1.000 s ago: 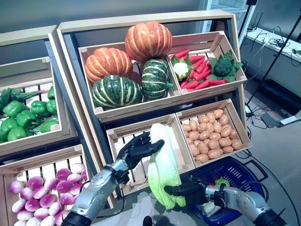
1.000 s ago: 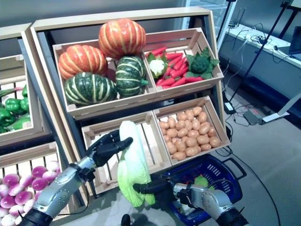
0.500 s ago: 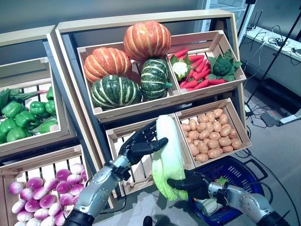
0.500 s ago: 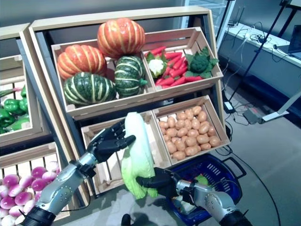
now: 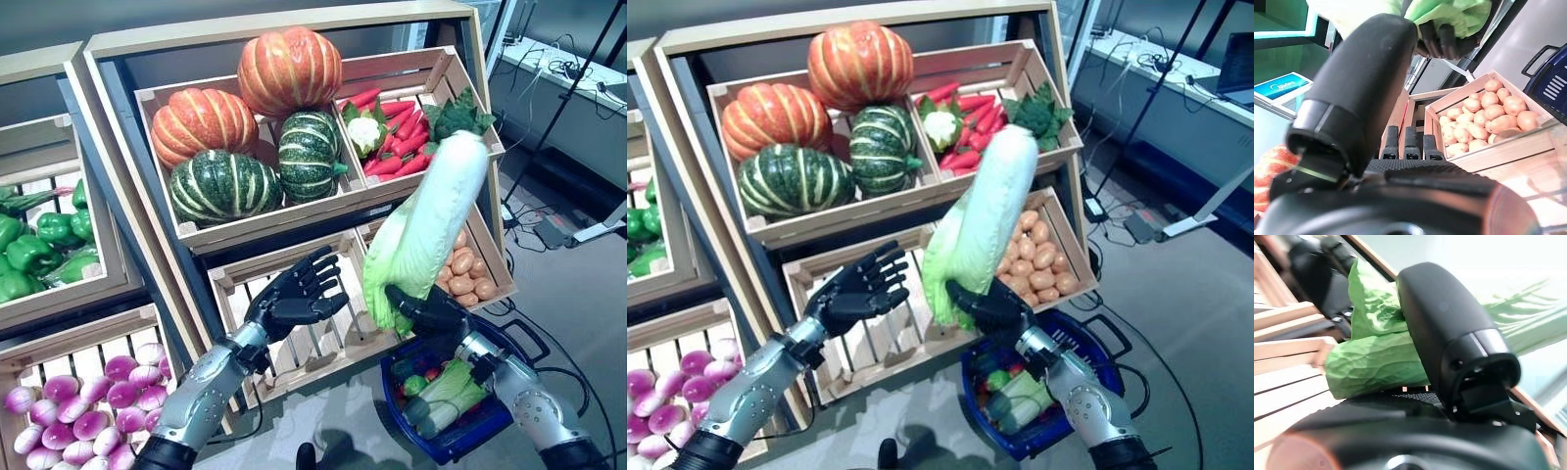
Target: Put vegetables into the basket
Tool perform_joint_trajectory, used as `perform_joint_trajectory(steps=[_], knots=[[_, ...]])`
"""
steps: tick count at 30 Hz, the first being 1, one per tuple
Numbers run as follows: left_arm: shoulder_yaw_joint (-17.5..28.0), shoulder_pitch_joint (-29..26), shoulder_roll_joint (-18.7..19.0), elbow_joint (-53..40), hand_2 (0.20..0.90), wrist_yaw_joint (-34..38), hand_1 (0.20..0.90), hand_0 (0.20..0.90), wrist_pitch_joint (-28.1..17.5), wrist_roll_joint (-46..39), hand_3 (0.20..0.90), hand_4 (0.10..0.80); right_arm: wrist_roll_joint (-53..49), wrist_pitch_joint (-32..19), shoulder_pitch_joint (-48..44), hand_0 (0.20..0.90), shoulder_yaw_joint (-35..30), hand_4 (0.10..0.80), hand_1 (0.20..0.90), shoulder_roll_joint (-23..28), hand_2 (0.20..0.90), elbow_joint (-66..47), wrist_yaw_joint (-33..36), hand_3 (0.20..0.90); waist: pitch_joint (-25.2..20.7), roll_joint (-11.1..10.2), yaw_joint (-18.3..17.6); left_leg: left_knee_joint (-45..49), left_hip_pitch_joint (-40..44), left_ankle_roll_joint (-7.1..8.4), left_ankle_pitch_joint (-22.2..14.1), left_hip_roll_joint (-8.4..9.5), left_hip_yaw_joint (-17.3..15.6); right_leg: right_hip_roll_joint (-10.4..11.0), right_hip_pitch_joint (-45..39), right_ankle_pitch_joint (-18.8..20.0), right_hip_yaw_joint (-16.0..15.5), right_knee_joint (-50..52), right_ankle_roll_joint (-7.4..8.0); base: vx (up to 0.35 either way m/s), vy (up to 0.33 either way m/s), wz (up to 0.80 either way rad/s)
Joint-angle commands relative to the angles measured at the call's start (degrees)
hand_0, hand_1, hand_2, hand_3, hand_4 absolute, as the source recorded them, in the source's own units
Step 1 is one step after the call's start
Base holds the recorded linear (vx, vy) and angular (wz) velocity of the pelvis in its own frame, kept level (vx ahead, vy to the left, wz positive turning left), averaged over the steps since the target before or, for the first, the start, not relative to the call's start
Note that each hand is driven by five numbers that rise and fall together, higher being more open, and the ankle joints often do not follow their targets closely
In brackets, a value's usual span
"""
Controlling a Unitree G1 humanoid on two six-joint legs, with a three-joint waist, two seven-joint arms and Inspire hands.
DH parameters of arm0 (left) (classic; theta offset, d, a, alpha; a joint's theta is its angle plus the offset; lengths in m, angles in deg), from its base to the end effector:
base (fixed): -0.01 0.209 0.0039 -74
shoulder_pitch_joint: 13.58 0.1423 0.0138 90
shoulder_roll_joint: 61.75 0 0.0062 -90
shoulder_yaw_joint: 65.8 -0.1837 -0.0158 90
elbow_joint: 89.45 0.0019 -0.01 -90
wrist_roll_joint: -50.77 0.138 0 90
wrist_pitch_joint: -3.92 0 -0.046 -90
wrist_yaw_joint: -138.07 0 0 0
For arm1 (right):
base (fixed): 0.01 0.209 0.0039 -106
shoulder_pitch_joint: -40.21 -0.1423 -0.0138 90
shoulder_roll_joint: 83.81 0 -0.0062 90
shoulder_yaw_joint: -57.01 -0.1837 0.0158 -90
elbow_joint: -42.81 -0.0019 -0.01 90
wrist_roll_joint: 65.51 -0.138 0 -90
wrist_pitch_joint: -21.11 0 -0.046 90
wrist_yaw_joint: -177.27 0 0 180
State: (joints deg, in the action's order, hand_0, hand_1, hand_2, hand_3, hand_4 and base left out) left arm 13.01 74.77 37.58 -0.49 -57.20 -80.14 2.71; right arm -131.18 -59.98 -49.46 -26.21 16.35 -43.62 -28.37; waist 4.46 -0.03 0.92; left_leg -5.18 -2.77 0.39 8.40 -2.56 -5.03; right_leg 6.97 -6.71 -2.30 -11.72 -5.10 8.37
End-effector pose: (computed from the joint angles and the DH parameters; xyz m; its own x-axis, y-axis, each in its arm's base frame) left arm 0.2056 0.1909 0.0509 0.8876 -0.4597 -0.0274 0.4094 0.8149 -0.4103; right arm 0.1988 -0.2131 0.0376 0.8685 0.4912 0.0660 -0.4032 0.6229 0.6703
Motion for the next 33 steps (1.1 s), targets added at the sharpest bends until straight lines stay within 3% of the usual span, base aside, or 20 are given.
perform_joint_trajectory(steps=[1, 3, 9, 12, 16, 23, 33], knots=[[5.58, -4.68, -0.31, -0.51, 0.9, -1.5, 0.9, 0.9, -3.61, -2.88, 0.9, 0.8, -7.95, -11.55, -3.85, 0.3, -7.24, 0.4, 0.3, -4.61, 0.3, -5.59, 1.86, 0.3, -1.07, -2.16, -0.4, 0.18, 4.94, 3.24, -8.44, -3.08, -0.04, 2.53, 2.7, 4.08, 0.81, 0.64, 0.22, -0.066, -0.037, -0.03], [5.91, -4.73, -0.46, -0.41, 0.9, -1.62, 0.9, 0.9, -3.59, -2.7, 0.9, 0.8, -9.12, -12.76, -3.8, 0.3, -8.13, 0.4, 0.3, -5.48, 0.3, -5.38, 3.3, 0.3, -0.93, -2.13, -0.45, 0.18, 4.6, 3.25, -8.35, -3.11, -0.03, 2.46, 3.01, 4.04, 0.83, 0.7, 0.17, -0.039, -0.022, 0.0], [7.28, -3.81, -0.62, -1.71, 0.9, -1.43, 0.9, 0.9, -5.55, -2.91, 0.9, 0.8, -15.61, -22.96, -3.98, 0.3, -13.04, 0.4, 0.3, -9.83, 0.3, 1.4, 10.1, 0.3, 1.94, -1.59, -0.99, 0.19, 2.94, 2.94, -7.59, -2.99, -0.75, 2.02, 6.62, 3.36, 2.3, 2.96, -0.46, -0.095, 0.015, -0.03], [6.45, -6.89, 0.49, -2.01, 0.9, -1.2, 0.9, 0.9, -8.89, -4.12, 0.9, 0.8, -23.85, -25.68, -7.6, 0.3, -16.78, 0.4, 0.3, -7.26, 0.3, 9.21, 7.56, 0.3, 7.67, -0.93, -1.01, 2.83, -1.93, 2.45, -7.16, -2.34, -0.22, 1.1, 12.27, 2.12, 3.62, 8.06, -1.55, -0.346, 0.039, -0.11], [5.42, -9.63, 0.92, -2.12, 0.9, -0.71, 0.9, 0.9, -10.49, -5.21, 0.9, 0.8, -29.12, -28.99, -11.12, 0.3, -19.39, 0.4, 0.3, -4.61, 0.3, 14.96, 9.17, 0.3, 11.39, -0.18, -0.66, 7.16, -6.31, 2.31, -7.69, -1.6, 0.72, 1.12, 15.84, 1.31, 4.13, 12.02, -2.31, -0.178, 0.025, -0.01], [2.75, -14.78, 1.61, -3.1, 0.9, -0.67, 0.9, 0.9, -14.63, -4.34, 0.9, 0.8, -35.18, -31.8, -18.32, 0.3, -20.29, 0.4, 0.3, -2.9, 0.3, 20.92, 8.02, 0.3, 18.33, 0.59, 0.79, 22.58, -18.9, 2.5, -11.04, -0.83, 2.9, 2.24, 25.9, -2.26, 3.54, 25.75, -3.91, -0.165, 0.002, 0.05], [0.37, -22.31, 0.34, -2.24, 0.9, 1.14, 0.9, 0.9, -19.52, -1.95, 0.9, 0.8, -34.72, -29.23, -27.03, 0.3, -18.43, 0.4, 0.3, -2.64, 0.3, 26.6, 7.47, 0.3, 22.64, 1.28, 1.25, 39.44, -32.09, 1.96, -17.18, 0.15, 3.94, 3.93, 38.1, -8.57, 4.41, 43.29, -5.5, -0.06, -0.005, 0.1]])
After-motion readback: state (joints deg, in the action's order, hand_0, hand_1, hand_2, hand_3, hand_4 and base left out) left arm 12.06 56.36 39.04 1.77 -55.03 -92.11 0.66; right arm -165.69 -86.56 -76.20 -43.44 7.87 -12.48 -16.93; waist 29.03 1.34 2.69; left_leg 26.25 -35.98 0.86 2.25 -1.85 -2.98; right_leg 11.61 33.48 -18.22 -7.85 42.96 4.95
